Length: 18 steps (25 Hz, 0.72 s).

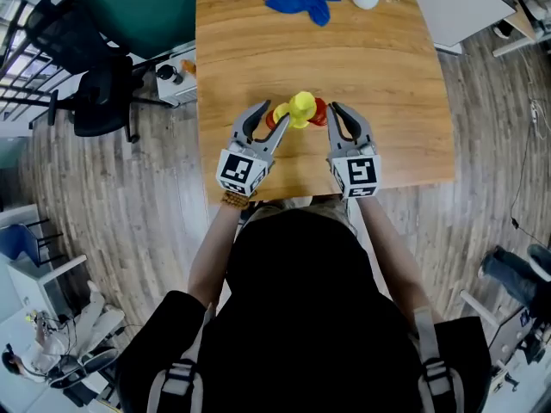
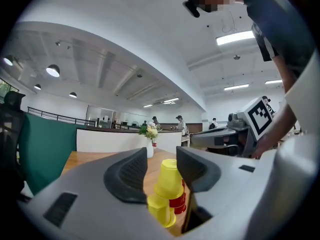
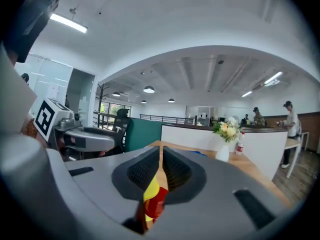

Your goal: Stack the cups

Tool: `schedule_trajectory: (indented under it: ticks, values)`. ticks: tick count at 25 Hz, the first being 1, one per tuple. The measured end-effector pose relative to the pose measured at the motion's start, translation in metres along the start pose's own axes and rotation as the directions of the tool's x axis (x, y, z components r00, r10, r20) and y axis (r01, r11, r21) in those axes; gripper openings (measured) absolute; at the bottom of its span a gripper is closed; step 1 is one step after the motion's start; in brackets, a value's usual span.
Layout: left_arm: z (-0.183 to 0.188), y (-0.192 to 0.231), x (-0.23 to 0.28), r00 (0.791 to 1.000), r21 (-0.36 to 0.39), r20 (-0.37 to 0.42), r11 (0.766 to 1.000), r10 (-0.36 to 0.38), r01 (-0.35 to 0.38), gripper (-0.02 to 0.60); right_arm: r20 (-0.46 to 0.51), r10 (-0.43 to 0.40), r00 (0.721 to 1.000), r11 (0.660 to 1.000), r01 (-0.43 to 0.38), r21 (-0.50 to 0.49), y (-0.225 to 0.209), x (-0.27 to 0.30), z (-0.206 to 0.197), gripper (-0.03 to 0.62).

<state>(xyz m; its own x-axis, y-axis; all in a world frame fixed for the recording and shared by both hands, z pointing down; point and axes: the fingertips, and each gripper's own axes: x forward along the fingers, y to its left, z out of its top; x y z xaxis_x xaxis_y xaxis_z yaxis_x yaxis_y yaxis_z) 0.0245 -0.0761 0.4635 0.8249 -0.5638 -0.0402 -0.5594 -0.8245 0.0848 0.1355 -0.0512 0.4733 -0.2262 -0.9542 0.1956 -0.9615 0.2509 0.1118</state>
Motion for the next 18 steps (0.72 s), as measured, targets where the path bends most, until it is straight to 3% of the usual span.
schedule_trajectory:
  ticks: [4, 10, 18]
  values:
    - [0.002, 0.012, -0.021, 0.999, 0.033, 0.002, 0.999, 0.037, -0.037, 0.073, -0.014, -0.01, 1.0, 0.999, 0.009, -0.031, 0.018, 0.007, -0.002, 0.006]
    - [-0.001, 0.035, -0.05, 0.994, 0.036, -0.015, 0.994, 0.107, -0.107, 0.04, -0.044, 0.044, 0.998, 0.996, -0.047, -0.07, 0.042, 0.012, -0.009, 0.005]
    - [-0.012, 0.053, -0.066, 0.988, 0.035, -0.056, 0.99, 0.141, -0.14, 0.035, -0.071, 0.082, 0.994, 0.992, -0.088, -0.094, 0.059, 0.019, -0.014, 0.005]
